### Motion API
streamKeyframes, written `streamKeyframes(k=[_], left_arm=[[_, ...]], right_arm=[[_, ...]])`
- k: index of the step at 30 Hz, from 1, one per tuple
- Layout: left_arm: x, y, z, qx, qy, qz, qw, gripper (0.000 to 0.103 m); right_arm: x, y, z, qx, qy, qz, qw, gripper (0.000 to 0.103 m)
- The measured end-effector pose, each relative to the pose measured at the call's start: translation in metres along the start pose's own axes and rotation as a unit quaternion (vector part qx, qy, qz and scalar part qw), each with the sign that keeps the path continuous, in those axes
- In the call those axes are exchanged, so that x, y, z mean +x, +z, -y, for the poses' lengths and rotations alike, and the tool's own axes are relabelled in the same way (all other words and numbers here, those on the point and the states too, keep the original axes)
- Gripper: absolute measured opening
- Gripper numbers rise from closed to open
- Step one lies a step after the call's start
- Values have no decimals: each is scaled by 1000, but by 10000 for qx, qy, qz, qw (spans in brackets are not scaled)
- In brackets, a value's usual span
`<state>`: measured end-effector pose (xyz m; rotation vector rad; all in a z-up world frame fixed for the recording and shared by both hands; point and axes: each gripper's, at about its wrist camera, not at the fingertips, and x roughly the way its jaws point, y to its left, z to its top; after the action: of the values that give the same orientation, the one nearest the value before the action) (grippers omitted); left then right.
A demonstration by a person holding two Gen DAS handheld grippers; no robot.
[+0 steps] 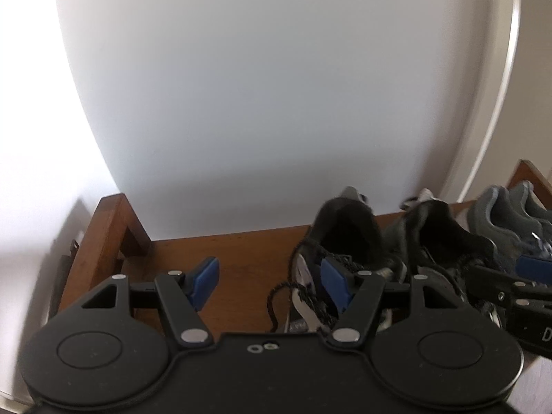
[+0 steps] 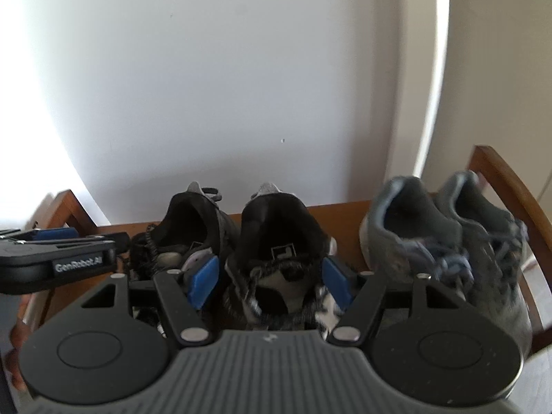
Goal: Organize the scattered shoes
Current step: 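Open the right tool and release the black-and-white sneakers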
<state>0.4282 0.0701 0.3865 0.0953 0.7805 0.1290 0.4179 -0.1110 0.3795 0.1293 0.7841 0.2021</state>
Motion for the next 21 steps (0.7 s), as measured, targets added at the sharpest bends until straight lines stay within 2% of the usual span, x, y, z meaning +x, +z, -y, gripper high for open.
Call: streamKeyframes(k=[4,6,12,21], left_arm=[[-23,-14,-14,0,-54,64,10000,65],[-35,-25,-23,-11,-122,25,9999,65],[-65,-52,-42,125,-30,146,9998,65],[-101,-85,-40,72,-313,51,9995,65]], right_arm=[[-19,-14,-3,190,-91,81,9997,71],[-28,-26,-17,148,-99,35,9998,71],[-53,-57,-40,227,-85,13,9997,72],[-101,-105,-46,368,-355,55,9987,72]])
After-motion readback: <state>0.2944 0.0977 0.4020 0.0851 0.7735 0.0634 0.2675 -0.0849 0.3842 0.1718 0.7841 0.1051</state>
